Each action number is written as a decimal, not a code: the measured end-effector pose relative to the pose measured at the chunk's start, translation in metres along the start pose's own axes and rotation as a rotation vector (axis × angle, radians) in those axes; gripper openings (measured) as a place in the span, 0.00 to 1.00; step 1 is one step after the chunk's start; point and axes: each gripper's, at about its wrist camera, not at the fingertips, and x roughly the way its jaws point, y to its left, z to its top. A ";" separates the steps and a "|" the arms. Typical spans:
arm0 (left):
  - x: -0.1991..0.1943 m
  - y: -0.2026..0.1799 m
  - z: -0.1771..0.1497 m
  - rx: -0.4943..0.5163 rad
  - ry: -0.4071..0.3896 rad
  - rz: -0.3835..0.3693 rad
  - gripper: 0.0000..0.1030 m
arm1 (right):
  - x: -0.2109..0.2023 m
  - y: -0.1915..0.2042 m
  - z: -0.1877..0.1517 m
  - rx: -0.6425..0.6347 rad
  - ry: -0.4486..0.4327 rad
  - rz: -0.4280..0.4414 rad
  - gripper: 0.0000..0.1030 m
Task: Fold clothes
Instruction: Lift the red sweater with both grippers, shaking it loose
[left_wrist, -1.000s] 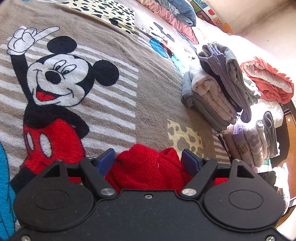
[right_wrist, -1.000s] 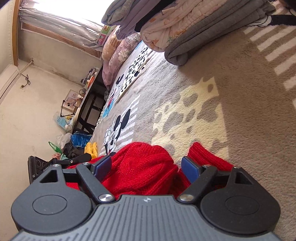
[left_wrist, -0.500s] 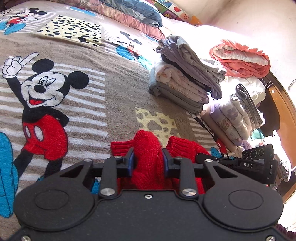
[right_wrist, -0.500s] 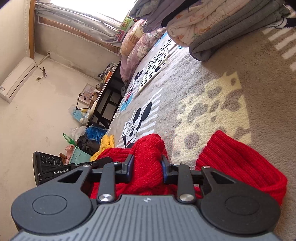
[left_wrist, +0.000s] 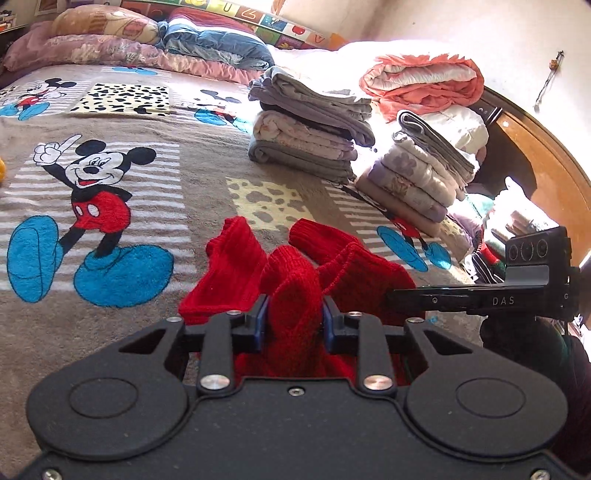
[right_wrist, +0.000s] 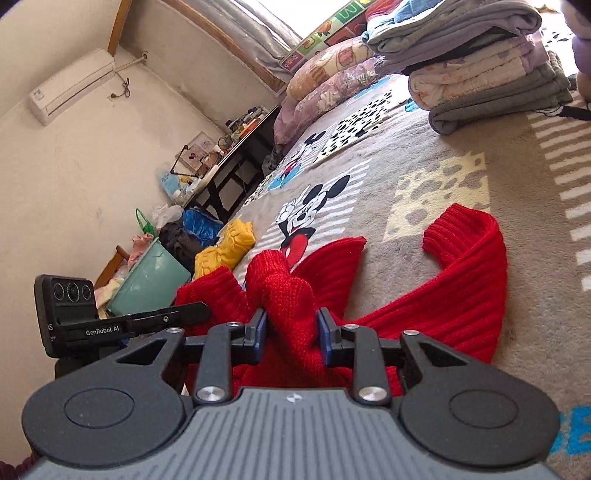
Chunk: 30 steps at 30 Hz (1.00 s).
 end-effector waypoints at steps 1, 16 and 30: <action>-0.002 -0.003 -0.004 0.024 0.006 0.015 0.28 | -0.003 0.007 -0.007 -0.030 0.013 -0.011 0.29; -0.001 -0.013 -0.003 0.295 0.093 0.134 0.64 | 0.003 0.063 -0.032 -0.398 0.093 -0.199 0.62; 0.023 -0.023 0.004 0.375 0.234 0.145 0.24 | 0.037 0.069 -0.020 -0.540 0.279 -0.272 0.34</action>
